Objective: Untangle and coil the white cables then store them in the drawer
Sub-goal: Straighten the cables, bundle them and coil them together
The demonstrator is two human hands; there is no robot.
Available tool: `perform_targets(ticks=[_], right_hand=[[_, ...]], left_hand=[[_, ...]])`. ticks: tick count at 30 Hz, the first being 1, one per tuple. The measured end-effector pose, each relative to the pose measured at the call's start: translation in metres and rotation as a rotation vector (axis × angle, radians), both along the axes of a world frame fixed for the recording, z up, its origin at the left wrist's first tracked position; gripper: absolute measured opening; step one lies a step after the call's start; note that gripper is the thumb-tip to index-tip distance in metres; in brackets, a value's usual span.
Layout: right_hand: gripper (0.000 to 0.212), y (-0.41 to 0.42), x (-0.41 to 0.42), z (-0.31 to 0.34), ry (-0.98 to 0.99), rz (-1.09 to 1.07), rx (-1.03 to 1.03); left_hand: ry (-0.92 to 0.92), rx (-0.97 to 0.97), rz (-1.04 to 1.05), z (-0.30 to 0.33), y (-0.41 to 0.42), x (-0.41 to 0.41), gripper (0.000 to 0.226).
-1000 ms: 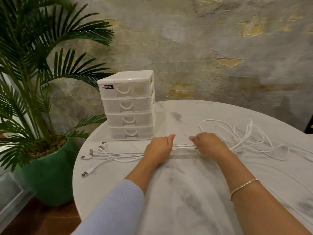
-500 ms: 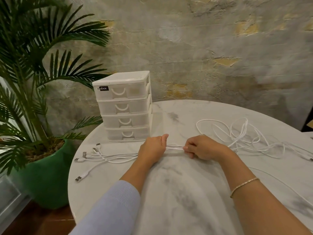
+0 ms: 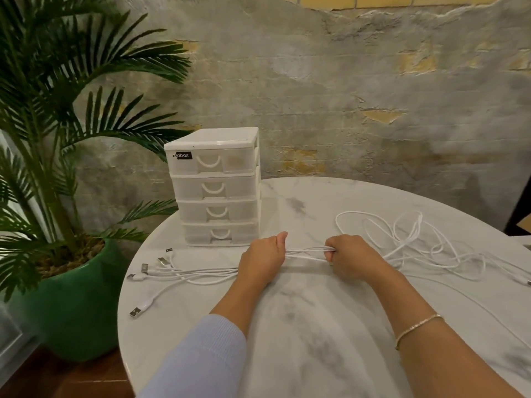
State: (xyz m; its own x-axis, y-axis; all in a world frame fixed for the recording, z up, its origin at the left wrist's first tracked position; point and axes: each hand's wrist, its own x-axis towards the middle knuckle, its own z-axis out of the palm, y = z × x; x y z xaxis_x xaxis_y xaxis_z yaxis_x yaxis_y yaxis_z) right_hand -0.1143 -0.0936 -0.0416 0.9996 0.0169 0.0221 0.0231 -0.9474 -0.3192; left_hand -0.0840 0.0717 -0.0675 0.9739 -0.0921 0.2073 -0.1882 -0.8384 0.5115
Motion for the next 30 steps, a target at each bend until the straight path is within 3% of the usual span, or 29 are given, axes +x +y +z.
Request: perform_targets(ticks=[2, 4, 8, 11, 14, 19, 25, 30], right_hand=[[0.037, 0.000, -0.005, 0.008, 0.088, 0.073, 0.003], [0.042, 0.000, -0.012, 0.016, 0.191, 0.127, 0.154], [0.041, 0.004, -0.024, 0.026, 0.402, 0.225, 0.424], [0.036, -0.005, -0.025, 0.025, 0.445, 0.195, 0.520], [0.024, -0.017, -0.023, 0.027, 0.428, 0.087, 0.297], [0.030, -0.032, -0.011, 0.021, 0.317, 0.008, -0.250], [0.030, -0.075, -0.008, 0.012, 0.124, -0.454, -0.219], [0.027, -0.057, -0.013, 0.029, 0.227, -0.414, -0.311]], left_hand=[[-0.009, 0.017, 0.015, -0.001, 0.001, 0.003, 0.055], [-0.016, 0.032, 0.024, -0.004, 0.001, 0.005, 0.057], [-0.011, 0.028, 0.033, -0.004, 0.002, 0.006, 0.057], [0.005, 0.023, 0.015, 0.000, 0.004, 0.003, 0.048], [0.010, 0.062, -0.017, 0.003, 0.001, -0.001, 0.047], [0.013, 0.123, -0.043, 0.002, -0.002, -0.003, 0.051], [0.022, 0.066, 0.014, 0.005, 0.007, 0.000, 0.050], [0.021, 0.002, 0.045, 0.003, 0.015, 0.005, 0.054]])
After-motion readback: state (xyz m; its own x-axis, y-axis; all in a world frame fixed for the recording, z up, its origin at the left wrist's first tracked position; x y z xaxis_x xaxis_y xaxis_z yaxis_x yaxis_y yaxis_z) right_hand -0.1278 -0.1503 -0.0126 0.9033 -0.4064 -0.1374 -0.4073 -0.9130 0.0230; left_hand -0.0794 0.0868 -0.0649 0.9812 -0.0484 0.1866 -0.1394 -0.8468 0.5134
